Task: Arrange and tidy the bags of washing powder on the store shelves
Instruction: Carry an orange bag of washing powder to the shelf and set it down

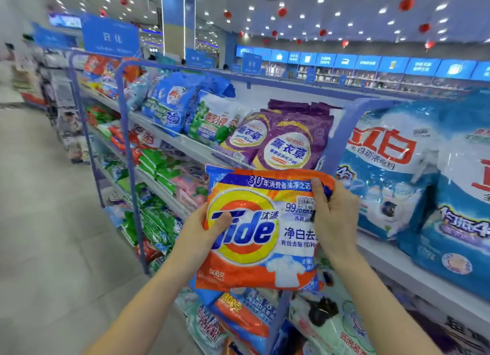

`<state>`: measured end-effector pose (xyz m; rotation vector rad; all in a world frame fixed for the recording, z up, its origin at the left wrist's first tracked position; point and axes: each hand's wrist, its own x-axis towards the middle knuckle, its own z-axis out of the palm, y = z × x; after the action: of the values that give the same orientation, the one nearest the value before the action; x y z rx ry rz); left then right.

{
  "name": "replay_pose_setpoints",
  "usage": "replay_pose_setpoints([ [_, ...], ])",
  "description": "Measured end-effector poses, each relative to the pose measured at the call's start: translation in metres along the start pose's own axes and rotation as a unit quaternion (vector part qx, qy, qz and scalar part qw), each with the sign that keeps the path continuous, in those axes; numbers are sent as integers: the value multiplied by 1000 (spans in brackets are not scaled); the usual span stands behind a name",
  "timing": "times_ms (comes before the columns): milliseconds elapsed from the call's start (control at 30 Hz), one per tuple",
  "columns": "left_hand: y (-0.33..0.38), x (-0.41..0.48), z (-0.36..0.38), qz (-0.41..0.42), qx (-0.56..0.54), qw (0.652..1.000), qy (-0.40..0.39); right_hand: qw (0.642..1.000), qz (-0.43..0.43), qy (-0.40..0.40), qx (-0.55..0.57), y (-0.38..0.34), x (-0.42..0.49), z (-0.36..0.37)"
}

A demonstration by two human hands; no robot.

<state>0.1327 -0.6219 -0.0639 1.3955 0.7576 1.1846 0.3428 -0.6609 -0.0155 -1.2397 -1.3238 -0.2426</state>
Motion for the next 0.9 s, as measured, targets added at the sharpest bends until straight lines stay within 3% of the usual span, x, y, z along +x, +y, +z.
replay_pose_setpoints([
  [133, -5, 12, -68, -15, -36, 999, 25, 998, -32, -35, -40, -14, 4, 72],
  [300, 1, 37, -172, -37, -64, 994, 78, 994, 28, -47, 94, -60, 10, 193],
  [600, 33, 97, -359, -14, -54, 976, 213, 974, 17, -90, 209, -139, 32, 398],
  [667, 34, 110, -394, -8, -57, 969, 239, 948, 59, -119, 288, -150, 38, 433],
  [767, 34, 132, -441, -14, -81, 959, 270, 865, 180, -234, 406, -150, 45, 492],
  [900, 26, 172, -502, -15, -111, 943, 314, 822, 213, -358, 388, -136, 41, 580],
])
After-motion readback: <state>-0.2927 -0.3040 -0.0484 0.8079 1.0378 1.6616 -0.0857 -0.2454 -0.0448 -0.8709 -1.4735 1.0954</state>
